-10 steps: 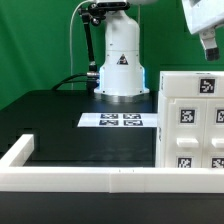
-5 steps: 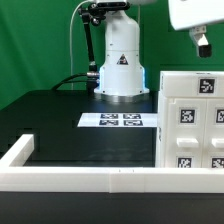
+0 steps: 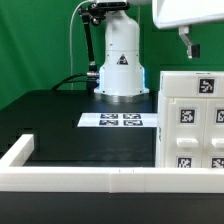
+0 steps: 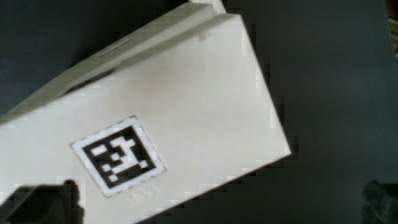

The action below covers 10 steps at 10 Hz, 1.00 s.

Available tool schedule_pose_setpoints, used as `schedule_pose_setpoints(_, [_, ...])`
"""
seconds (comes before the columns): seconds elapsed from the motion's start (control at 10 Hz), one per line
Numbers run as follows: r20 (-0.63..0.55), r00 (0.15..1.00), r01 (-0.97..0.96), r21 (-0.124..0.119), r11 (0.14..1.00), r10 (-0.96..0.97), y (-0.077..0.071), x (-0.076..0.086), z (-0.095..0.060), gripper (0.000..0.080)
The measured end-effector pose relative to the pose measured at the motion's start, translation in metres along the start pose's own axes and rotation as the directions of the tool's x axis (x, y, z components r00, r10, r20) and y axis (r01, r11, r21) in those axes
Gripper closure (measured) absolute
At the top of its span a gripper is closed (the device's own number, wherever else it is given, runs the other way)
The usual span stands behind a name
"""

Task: Assemble cabinet

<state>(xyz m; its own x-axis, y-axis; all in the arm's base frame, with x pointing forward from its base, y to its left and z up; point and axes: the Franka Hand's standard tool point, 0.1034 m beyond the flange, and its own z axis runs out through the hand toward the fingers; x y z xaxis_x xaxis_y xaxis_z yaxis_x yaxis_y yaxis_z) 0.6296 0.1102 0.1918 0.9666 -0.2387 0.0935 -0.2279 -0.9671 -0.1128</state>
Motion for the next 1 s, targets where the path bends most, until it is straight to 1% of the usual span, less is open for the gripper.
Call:
schedule_pose_setpoints(0.1, [0.004, 0.985, 0.172, -0.002, 0.985, -0.172, -0.0004, 0.0001, -0.0007, 0.0002])
schedule_pose_setpoints(0.2, [0.014, 0.955, 0.296, 0.0, 0.955, -0.296, -0.0006, 0.0003, -0.0014, 0.0002])
schedule_pose_setpoints(0.3, [0.025, 0.909, 0.417, -0.001, 0.909, -0.417, -0.0003, -0.0006, 0.0, 0.0002])
schedule_pose_setpoints(0.4, [0.038, 0.863, 0.504, -0.002, 0.863, -0.504, 0.0003, -0.0014, 0.0005, 0.0002])
schedule_pose_setpoints(0.5, [0.035, 0.855, 0.518, -0.003, 0.855, -0.518, 0.001, -0.0006, -0.0003, 0.0002])
schedule_pose_setpoints(0.6, [0.037, 0.818, 0.574, -0.001, 0.819, -0.574, 0.0021, -0.0004, 0.0005, 0.0002])
schedule_pose_setpoints(0.8, [0.038, 0.707, 0.707, 0.002, 0.708, -0.706, 0.0043, 0.0005, 0.0006, 0.0002])
schedule_pose_setpoints(0.9, [0.043, 0.589, 0.808, 0.0, 0.59, -0.807, 0.0067, 0.0013, 0.0006, 0.0002])
schedule_pose_setpoints(1.0, [0.047, 0.478, 0.878, 0.004, 0.479, -0.877, 0.0073, 0.0005, 0.0019, 0.0002])
